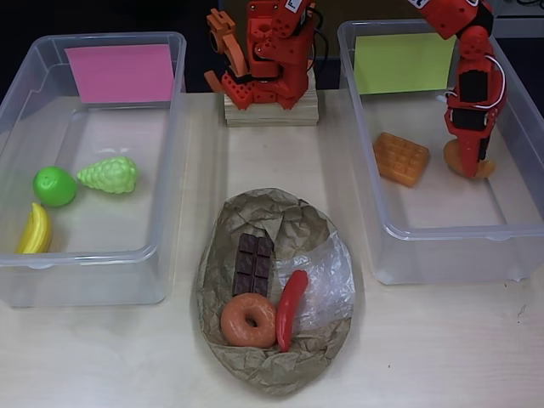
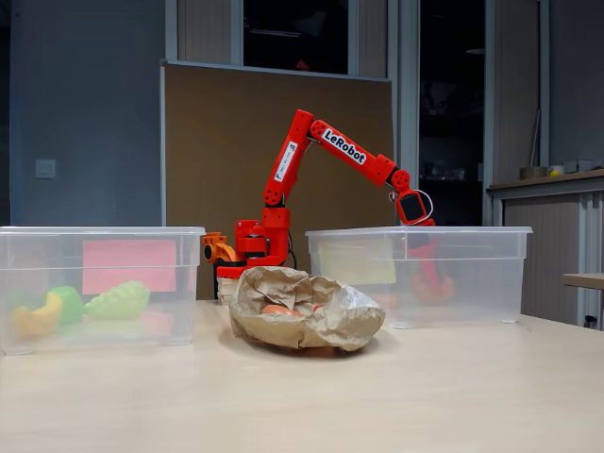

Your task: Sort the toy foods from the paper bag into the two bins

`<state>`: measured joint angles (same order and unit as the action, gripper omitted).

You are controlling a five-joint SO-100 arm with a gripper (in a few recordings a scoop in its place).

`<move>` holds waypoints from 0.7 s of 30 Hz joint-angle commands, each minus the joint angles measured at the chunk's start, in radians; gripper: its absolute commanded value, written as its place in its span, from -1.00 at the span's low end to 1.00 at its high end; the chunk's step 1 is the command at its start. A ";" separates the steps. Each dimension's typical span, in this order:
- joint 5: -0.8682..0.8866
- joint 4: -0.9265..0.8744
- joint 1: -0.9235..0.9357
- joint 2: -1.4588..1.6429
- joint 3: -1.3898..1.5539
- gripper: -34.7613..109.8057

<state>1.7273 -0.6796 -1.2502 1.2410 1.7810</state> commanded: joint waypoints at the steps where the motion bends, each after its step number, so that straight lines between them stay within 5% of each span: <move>1: 0.015 -0.046 -0.017 0.064 0.005 -0.36; 21: -0.034 -0.204 -0.043 0.133 -0.129 -0.24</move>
<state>1.6858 -0.8590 -1.2717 1.3146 1.6828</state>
